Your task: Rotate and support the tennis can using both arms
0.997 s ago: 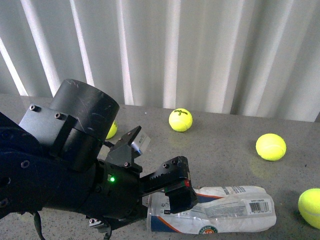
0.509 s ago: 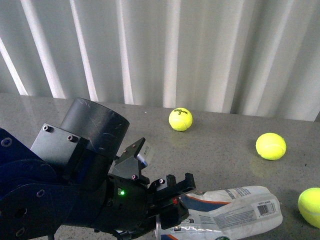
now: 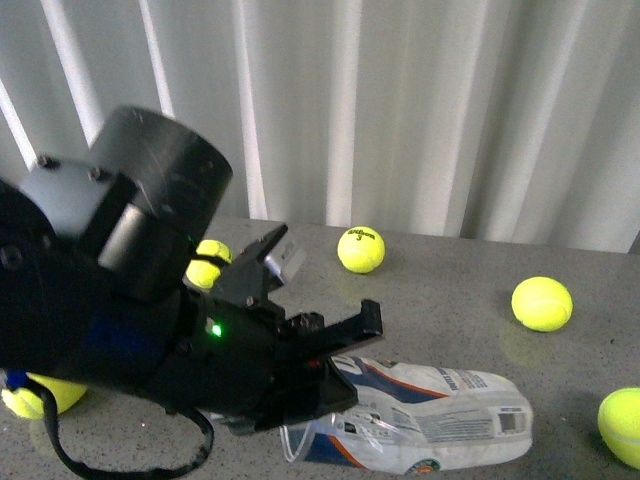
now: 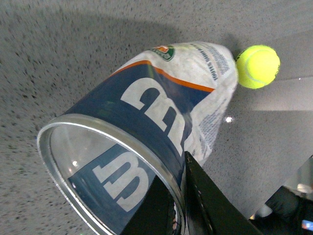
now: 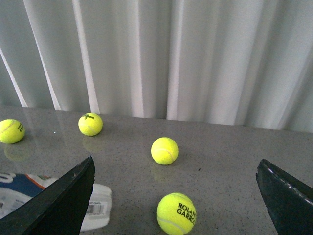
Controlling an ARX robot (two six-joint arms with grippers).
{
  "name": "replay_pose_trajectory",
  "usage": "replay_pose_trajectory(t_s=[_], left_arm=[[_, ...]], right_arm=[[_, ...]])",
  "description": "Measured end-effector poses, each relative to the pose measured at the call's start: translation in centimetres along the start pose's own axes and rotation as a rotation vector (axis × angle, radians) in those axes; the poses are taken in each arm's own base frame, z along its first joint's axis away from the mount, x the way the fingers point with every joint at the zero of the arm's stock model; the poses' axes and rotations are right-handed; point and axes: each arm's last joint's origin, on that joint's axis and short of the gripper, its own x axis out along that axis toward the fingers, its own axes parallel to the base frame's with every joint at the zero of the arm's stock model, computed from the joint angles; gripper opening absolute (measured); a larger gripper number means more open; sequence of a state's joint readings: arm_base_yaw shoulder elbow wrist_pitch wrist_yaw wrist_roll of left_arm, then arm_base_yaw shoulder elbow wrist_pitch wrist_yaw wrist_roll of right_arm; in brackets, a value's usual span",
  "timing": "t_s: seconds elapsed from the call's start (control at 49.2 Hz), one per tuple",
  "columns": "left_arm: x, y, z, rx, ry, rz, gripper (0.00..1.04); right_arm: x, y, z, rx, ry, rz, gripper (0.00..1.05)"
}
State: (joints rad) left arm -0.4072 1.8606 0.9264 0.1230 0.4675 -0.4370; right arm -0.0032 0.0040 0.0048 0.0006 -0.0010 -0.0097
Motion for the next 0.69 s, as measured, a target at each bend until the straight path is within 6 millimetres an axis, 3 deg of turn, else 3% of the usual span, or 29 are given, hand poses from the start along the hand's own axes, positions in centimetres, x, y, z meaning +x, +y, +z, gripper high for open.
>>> replay_pose_trajectory(t_s=[0.224, 0.387, 0.57, 0.692], left_arm=[[-6.0, -4.0, 5.6, 0.287, -0.022, 0.092, 0.04], [-10.1, -8.1, 9.1, 0.607, 0.019, 0.194, 0.04], [-13.0, -11.8, 10.9, 0.954, 0.139, 0.283, 0.04], [-13.4, -13.2, 11.0, 1.173, 0.269, 0.323, 0.04]], right_arm=[[0.0, 0.0, 0.0, 0.000, 0.000, 0.000, 0.98], [0.0, 0.0, 0.0, 0.000, 0.000, 0.000, 0.98], [0.0, 0.0, 0.0, 0.000, 0.000, 0.000, 0.98], [0.0, 0.0, 0.0, 0.000, 0.000, 0.000, 0.98]])
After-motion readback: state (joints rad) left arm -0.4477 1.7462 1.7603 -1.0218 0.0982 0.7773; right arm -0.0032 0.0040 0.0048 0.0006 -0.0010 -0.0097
